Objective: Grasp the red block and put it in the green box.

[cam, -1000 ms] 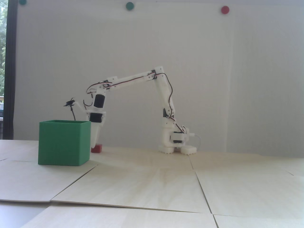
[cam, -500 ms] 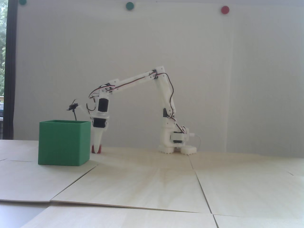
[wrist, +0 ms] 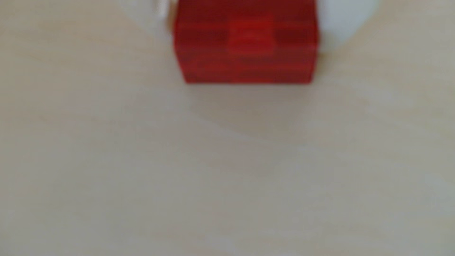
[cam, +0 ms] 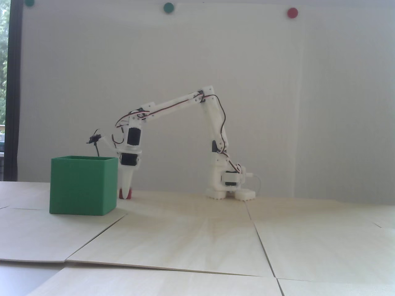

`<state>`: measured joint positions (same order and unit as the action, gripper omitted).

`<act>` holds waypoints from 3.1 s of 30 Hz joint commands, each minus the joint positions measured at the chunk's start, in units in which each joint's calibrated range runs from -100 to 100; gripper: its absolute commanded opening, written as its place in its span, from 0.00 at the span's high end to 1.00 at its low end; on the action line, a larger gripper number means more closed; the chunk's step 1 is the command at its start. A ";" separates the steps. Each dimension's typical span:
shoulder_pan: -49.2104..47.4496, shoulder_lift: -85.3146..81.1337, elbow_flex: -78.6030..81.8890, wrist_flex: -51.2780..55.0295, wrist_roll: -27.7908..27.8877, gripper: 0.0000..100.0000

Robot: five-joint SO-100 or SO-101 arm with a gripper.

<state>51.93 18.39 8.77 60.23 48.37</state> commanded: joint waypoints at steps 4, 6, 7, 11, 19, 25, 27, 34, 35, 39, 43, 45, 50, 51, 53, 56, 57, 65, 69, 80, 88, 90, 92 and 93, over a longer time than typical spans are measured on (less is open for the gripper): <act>-2.43 -9.35 -0.97 -0.96 -0.01 0.98; -3.72 -12.19 -0.97 -0.71 -0.06 0.98; -4.52 -13.53 -0.97 -0.62 -0.06 0.98; -6.86 -19.61 -0.97 -0.62 -1.15 0.98; -11.28 -28.54 -0.97 -1.13 -2.40 0.98; -15.62 -32.09 -3.36 -1.30 -2.30 0.98; -17.07 -32.56 -5.67 -0.96 -2.30 0.98; -22.22 -31.93 -15.34 -1.21 -2.35 0.98; -22.38 -31.93 -15.61 -1.30 -2.35 0.98; -23.90 -29.96 -16.23 -1.38 -2.40 0.98; -24.63 -25.61 -16.23 -5.34 -2.40 0.98; -24.15 -23.25 -16.23 -7.62 -2.40 0.98; -21.89 -18.11 -16.32 -13.44 -2.40 0.98; -21.57 -16.85 -16.32 -14.95 -2.40 0.98; -21.57 -15.43 -16.32 -16.47 -2.40 0.98; -21.57 -14.72 -16.40 -17.91 -2.40 0.98; -21.57 -14.48 -16.40 -18.16 -2.40 0.98; -20.77 -9.35 -23.95 -17.65 -2.40 0.98; -19.00 -5.32 -31.22 -17.65 -2.40 0.98; -17.63 -4.69 -32.64 -17.65 -2.40 0.89; -17.55 -4.85 -32.64 -17.65 -2.40 0.85; -17.63 -4.85 -32.64 -17.65 -2.40 0.85; -17.63 -4.93 -32.55 -17.65 -2.25 0.84; -17.63 -4.93 -32.46 -17.57 -1.99 0.84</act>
<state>34.20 15.65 -18.08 43.84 46.37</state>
